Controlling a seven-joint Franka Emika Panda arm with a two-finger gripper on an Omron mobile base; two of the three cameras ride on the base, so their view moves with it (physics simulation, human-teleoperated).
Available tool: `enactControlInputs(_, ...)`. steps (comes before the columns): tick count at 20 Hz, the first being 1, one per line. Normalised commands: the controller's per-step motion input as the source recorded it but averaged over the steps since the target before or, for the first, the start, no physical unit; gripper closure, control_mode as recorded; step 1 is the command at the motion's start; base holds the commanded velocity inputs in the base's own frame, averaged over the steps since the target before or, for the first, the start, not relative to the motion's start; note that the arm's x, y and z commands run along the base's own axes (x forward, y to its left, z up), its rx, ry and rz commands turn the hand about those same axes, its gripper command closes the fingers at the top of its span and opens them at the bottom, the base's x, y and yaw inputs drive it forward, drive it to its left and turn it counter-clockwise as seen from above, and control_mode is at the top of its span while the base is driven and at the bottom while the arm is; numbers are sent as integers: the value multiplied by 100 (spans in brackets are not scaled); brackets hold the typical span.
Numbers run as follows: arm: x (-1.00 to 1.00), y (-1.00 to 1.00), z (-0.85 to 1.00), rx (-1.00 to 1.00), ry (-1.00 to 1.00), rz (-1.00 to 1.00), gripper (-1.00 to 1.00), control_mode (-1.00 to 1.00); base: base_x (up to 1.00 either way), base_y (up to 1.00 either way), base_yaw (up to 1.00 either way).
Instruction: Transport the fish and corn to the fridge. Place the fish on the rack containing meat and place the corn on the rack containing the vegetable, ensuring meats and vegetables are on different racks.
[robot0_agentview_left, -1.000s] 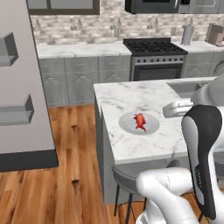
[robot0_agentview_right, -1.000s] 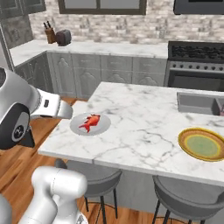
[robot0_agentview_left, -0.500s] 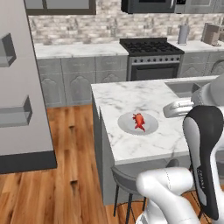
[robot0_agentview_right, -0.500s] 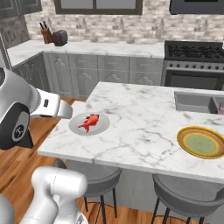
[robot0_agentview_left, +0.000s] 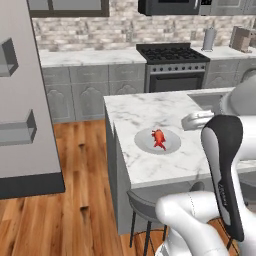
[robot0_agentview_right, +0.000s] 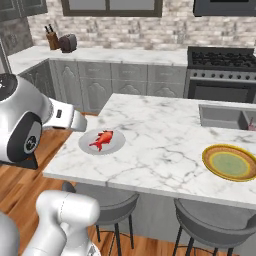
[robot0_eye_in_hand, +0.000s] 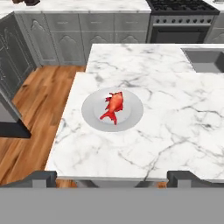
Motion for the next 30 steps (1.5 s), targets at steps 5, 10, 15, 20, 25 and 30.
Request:
enactControlInputs(5,100,8,-59,8,0,4,-100,-100,0,0,0)
enactControlInputs(10,91,0,-56,0,3,-4,-100,-100,0,0,0)
enactControlInputs(15,91,1,-45,-1,11,-9,-100,-100,0,0,0)
enactControlInputs(20,33,0,-35,0,15,-3,-100,-100,0,0,0)
enactControlInputs(25,34,0,-41,0,19,0,-100,-100,0,0,0)
enactControlInputs(30,44,0,-39,0,12,0,-100,-100,0,0,0)
